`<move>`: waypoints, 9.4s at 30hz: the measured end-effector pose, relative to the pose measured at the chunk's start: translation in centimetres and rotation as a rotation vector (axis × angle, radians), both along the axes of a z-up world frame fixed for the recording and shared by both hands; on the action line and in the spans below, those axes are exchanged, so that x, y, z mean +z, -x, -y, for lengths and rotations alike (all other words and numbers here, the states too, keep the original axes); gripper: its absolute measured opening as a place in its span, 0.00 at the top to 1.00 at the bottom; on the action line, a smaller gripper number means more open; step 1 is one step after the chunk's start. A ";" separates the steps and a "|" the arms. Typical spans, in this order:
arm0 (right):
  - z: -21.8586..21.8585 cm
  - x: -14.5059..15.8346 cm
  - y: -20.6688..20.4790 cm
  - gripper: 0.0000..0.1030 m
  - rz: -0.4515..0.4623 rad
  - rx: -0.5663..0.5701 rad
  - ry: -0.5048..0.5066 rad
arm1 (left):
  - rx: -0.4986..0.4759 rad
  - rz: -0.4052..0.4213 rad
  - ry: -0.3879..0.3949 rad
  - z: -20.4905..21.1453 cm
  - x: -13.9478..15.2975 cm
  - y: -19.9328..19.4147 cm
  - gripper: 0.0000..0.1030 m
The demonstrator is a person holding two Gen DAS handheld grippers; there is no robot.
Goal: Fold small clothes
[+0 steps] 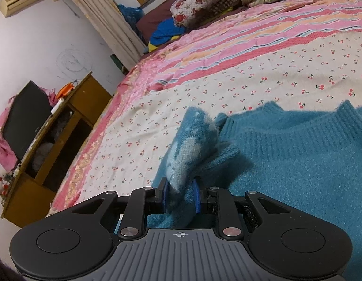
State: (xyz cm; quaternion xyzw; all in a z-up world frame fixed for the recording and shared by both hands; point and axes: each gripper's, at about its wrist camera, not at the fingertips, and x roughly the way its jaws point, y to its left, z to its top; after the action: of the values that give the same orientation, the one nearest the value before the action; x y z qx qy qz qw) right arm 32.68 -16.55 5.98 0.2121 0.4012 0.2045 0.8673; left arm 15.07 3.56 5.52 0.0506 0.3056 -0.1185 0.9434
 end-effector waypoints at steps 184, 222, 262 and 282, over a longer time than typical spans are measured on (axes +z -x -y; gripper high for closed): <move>15.5 -1.7 9.1 0.34 0.085 -0.246 0.374 | -0.139 -0.154 0.116 10.2 2.0 -9.9 0.37; 23.2 -3.0 12.7 0.52 -0.016 -0.275 0.180 | -0.265 -0.190 0.005 21.4 -1.0 -4.1 0.12; 18.3 -0.7 12.9 0.81 0.134 -0.247 0.496 | -0.115 -0.112 -0.075 22.4 1.8 -4.3 0.11; 17.0 0.9 19.2 0.76 0.142 -0.253 0.562 | -0.051 -0.133 -0.100 21.7 1.8 -1.3 0.07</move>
State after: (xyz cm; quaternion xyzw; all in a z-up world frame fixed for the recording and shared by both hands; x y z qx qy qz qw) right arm 13.51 -33.53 6.89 -0.0026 0.3509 -0.0096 0.9364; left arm 16.41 -18.17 7.29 0.0974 0.3715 -0.1302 0.9141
